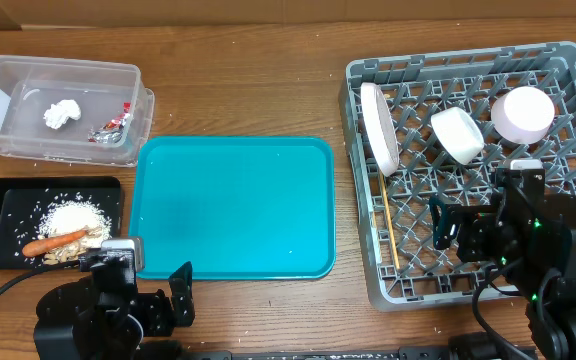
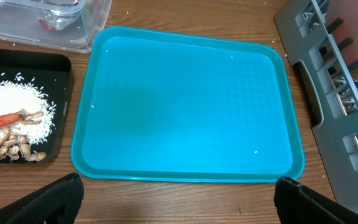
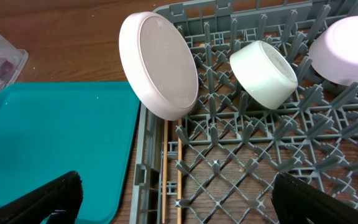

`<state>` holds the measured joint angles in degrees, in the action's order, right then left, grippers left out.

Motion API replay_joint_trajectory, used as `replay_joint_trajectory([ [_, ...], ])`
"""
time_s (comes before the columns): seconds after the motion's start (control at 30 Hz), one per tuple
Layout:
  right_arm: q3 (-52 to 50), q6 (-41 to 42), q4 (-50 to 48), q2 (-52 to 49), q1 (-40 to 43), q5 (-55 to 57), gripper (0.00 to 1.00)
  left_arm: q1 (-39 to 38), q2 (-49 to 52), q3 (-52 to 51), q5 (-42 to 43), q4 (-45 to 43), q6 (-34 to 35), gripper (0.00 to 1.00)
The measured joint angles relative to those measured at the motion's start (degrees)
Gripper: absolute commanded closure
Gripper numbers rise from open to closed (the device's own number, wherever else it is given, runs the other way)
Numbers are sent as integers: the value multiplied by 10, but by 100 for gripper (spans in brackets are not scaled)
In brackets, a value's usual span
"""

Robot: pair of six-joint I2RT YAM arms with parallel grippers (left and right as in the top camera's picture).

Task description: Sort waste into correct bins and load items into the dishwasher

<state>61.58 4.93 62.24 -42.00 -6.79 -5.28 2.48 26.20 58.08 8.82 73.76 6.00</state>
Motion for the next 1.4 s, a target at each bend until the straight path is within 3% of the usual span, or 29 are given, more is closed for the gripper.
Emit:
replay_joint_trajectory([
  [0.2,-9,0,-16,22,0,2,0,0,0,0,0,0,0,0],
  [0.4,-98,-1,-123,138,0,3,0,0,0,-1,0,0,0,0],
  [0.73,-377,0,-402,357,0,3,0,0,0,-4,0,0,0,0],
  [1.0,-548,-4,-647,413,0,11,0,0,0,-4,0,0,0,0],
  [1.13,-600,-13,-668,413,0,13,0,0,0,-4,0,0,0,0],
  [1.4,-605,-29,-575,413,0,8,0,0,0,-4,0,0,0,0],
])
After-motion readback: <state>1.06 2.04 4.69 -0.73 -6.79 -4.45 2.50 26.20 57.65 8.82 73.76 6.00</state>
